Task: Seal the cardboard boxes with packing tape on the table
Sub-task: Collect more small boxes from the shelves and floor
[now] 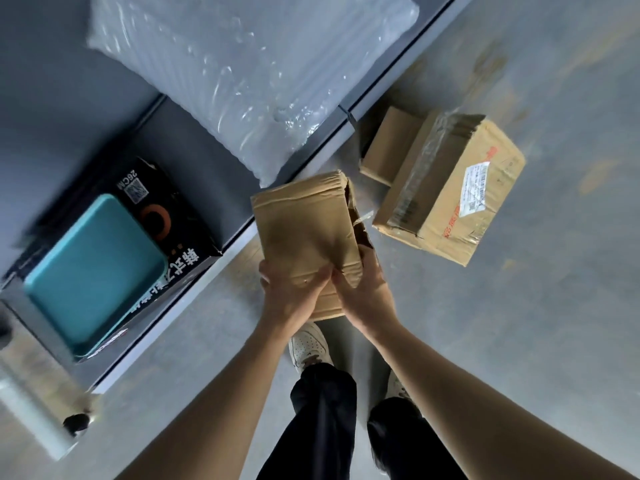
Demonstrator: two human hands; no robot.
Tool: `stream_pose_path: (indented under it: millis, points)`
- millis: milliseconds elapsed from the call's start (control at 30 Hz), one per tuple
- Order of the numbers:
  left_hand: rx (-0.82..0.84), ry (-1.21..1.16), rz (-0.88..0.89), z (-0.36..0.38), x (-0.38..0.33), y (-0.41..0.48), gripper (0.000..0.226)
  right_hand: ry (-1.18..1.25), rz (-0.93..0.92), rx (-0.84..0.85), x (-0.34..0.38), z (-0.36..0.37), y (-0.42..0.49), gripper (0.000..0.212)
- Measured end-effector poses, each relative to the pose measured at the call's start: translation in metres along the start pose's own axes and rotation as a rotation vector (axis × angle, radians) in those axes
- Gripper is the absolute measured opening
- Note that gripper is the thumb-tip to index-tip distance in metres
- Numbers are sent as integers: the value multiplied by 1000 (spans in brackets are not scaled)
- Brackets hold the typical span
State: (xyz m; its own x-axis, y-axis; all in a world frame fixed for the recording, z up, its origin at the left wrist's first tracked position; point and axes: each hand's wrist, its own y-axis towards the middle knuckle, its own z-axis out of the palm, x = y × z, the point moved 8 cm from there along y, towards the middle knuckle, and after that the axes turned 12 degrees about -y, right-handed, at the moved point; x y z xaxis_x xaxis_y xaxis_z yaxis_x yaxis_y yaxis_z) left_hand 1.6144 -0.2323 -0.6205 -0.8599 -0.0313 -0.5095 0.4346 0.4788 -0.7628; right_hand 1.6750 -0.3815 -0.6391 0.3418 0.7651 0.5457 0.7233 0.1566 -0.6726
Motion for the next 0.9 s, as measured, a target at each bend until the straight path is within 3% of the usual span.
stream_pose_path:
  millis: [133,200,333,533,667,700,767,800,900]
  points:
    - [-45,-33,-89,-14,-42,-53,146,6,-76,-119,38,-46,-45,48]
    - [-82,-24,-96,-21,-65,-79,153,11,-128,-177,57,-65,-69,45]
    - [-116,-59,-56,-37,-104,-130,156,4,-288,-298,102,-107,-127,33]
    - [-25,-84,75,-54,-154,-206,125,19,-377,-318,134,-164,-201,20]
    - [-5,-111,-10,-59,-166,-256,161,5,-443,-346,159,-204,-242,24]
    - [21,-161,-6,-61,-171,-269,156,-10,-468,-347,166,-213,-251,23]
    - [17,-238,17,-67,-180,-293,119,-40,-529,-351,181,-229,-268,19]
    - [-5,-259,13,-72,-182,-303,118,-64,-558,-353,189,-236,-276,18]
    - [-41,-410,-6,-85,-187,-330,146,-160,-634,-366,211,-253,-305,19]
